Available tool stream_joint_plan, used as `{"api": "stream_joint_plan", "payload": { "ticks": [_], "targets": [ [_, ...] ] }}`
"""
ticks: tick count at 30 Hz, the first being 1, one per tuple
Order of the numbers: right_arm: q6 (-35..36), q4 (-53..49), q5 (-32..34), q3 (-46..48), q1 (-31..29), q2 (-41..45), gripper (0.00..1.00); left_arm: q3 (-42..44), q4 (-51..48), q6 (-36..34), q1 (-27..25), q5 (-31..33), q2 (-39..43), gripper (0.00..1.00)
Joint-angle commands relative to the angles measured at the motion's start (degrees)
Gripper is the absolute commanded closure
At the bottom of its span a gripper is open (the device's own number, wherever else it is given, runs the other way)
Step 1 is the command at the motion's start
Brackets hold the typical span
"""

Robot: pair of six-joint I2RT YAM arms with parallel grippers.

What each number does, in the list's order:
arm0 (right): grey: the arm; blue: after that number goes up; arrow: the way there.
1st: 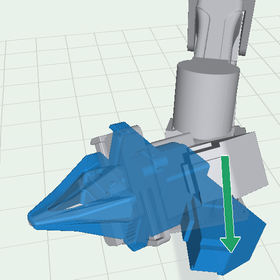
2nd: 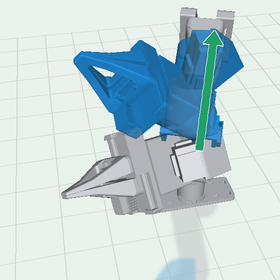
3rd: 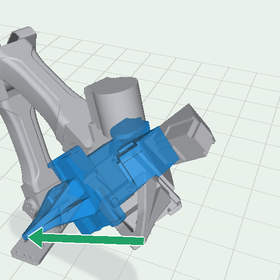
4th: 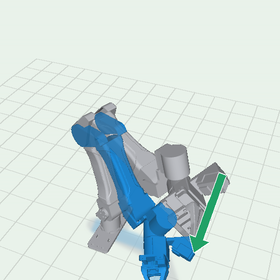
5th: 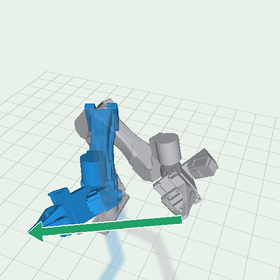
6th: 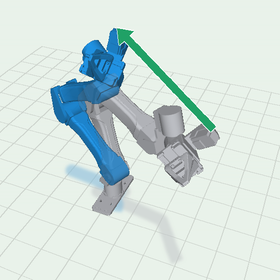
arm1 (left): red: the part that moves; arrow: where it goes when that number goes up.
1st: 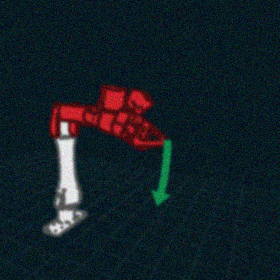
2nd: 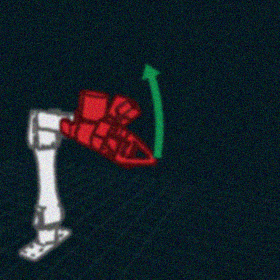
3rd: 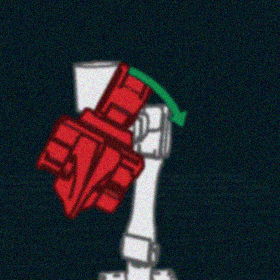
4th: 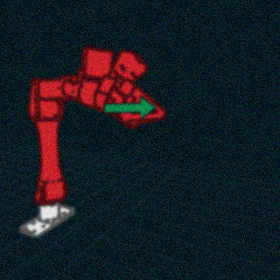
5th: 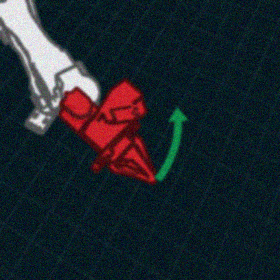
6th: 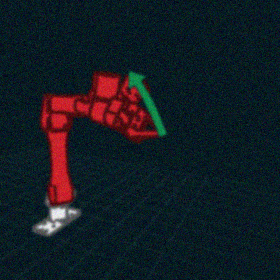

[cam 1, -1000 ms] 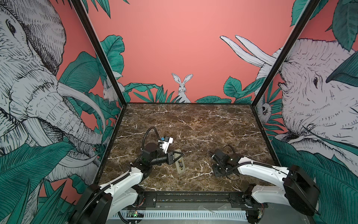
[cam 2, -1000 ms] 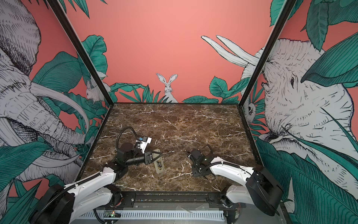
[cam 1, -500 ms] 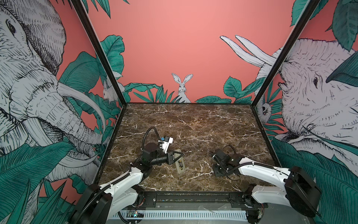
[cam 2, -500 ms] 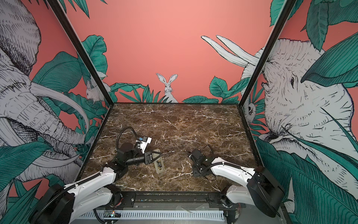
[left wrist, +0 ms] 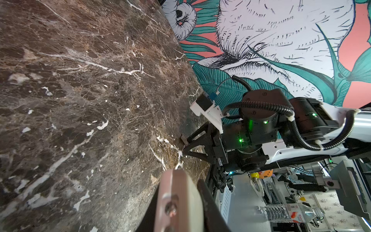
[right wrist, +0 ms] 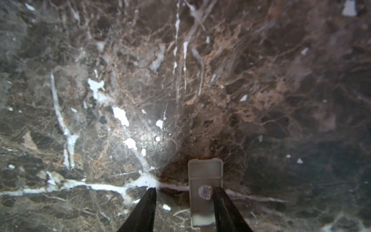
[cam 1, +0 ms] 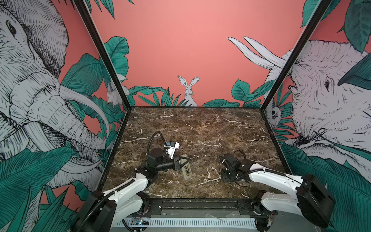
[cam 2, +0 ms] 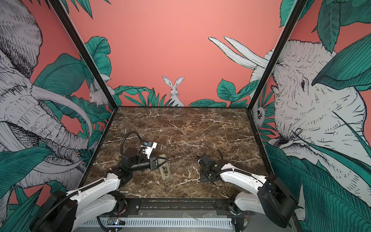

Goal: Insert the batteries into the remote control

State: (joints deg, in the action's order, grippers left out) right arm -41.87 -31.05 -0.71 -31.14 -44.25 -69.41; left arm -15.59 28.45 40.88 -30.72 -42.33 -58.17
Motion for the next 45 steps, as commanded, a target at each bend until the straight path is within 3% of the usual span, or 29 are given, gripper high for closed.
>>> {"api": "stream_joint_plan", "payload": {
  "ticks": [1,28,45],
  "targets": [
    [0.0,-0.7,-0.7,2.0,0.7,-0.3,0.53,0.1,1.3,0.0,-0.1,0.2,0.7,1.00],
    [3.0,-8.3,2.7,-3.4,1.0,1.0,0.53,-0.2,2.2,0.3,-0.1,-0.3,-0.1,1.00],
    [2.3,-5.3,2.5,-0.2,1.1,0.6,0.54,0.2,2.3,0.2,-0.1,-0.2,-0.3,1.00]
  ]
}}
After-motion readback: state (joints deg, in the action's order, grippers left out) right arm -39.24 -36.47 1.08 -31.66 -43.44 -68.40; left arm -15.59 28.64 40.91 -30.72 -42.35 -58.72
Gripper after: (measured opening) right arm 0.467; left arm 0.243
